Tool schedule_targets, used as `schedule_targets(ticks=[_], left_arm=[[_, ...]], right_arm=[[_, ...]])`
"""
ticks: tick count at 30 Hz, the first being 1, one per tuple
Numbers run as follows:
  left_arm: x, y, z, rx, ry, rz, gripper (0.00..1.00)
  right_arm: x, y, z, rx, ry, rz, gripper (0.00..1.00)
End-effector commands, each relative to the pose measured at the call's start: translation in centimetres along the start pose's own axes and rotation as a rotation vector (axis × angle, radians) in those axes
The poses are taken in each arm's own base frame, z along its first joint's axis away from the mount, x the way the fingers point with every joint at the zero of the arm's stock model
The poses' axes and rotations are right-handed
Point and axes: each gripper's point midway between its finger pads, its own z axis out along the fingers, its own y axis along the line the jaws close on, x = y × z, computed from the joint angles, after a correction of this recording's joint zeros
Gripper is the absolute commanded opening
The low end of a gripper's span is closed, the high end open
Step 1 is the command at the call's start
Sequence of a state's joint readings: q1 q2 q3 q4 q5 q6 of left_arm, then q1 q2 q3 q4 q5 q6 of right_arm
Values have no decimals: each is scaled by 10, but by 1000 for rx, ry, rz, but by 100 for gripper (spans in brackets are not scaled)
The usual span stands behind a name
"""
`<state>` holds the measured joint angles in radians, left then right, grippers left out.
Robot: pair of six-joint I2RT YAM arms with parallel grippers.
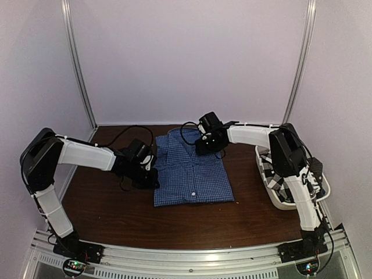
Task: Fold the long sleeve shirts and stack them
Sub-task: Flatten out the square-folded shirt at the center of the board.
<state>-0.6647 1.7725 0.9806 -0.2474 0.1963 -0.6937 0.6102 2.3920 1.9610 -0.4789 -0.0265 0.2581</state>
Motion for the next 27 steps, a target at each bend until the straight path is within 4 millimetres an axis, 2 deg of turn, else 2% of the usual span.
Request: schedule_targets(ticks=[1,8,14,21,23,27], left_arm=[[-23,-13,-25,5,-76,16,6],[-30,-16,-40,-9,-96,32,0],[-32,-14,-47,-30,-105,41,0],[-30,-23,-47,13,-84,74,0],[-29,-22,-47,10,-78,75,11],[-37,-20,-54,-14,-117,77,27]], right_arm=[[-32,5,-54,-24,-74,-9,64],[-38,9,-100,-44,-129,-15,69],[-16,0,-114,-33,-119,-3,70],[25,-7,-116,-44,-67,12,69],[40,-9,-114,-49,-50,10,69],[51,-12,-110,-43,-30,13,69]])
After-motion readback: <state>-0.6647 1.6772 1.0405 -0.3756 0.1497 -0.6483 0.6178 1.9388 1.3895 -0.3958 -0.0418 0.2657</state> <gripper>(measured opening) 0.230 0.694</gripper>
